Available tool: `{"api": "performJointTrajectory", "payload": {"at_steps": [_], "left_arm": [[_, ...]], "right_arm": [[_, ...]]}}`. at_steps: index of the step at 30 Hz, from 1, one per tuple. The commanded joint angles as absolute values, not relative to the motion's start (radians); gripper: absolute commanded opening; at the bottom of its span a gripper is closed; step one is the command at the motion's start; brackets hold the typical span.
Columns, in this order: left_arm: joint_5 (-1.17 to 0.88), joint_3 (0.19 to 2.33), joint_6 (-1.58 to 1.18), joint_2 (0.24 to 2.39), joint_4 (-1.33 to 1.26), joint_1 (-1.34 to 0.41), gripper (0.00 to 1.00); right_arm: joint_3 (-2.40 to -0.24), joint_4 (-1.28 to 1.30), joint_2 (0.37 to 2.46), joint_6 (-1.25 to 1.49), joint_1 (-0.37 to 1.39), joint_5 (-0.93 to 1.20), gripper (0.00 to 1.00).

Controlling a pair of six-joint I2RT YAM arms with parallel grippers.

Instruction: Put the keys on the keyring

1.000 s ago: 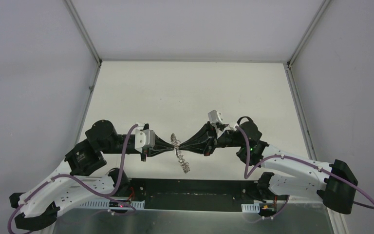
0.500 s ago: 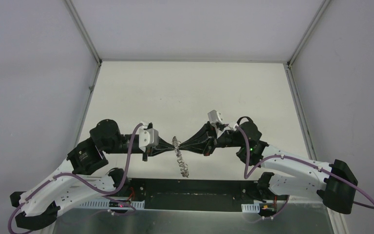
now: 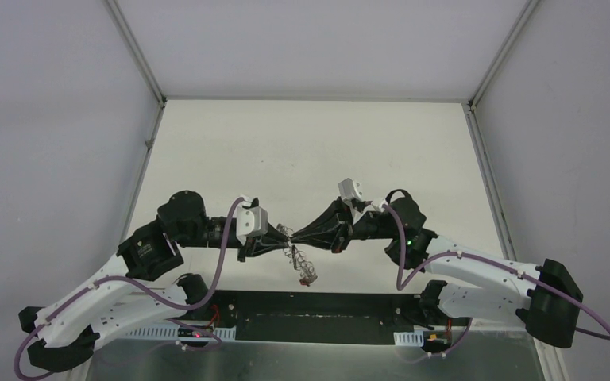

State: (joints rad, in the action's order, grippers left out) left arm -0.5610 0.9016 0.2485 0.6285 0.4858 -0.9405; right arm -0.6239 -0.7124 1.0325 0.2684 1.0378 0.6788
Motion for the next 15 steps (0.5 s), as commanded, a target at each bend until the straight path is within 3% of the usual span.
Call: {"api": "performJointTrajectory", "payload": {"at_steps": [1,7,13,15], "left_arm": [[-0.585,0.882,0.227,0.634,0.475,-0.936,0.23],[-0.518,0.830,0.155,0.585,0.424,-0.934,0.53],[-0.411,0.776,0.064,0.526,0.383,-0.935,0.75],[-0.373,0.747,0.026,0.512,0.360,-0.936,0.97]], "right_arm": [[-0.645,-0.809,1.020,0.264,1.040,0.655,0.00],[-0.636,-0.810,1.016,0.267,1.040,0.639,0.00],[-0.619,-0.817,1.019,0.268,1.040,0.611,0.00],[-0.614,-0.816,1.019,0.267,1.040,0.598,0.00]]}}
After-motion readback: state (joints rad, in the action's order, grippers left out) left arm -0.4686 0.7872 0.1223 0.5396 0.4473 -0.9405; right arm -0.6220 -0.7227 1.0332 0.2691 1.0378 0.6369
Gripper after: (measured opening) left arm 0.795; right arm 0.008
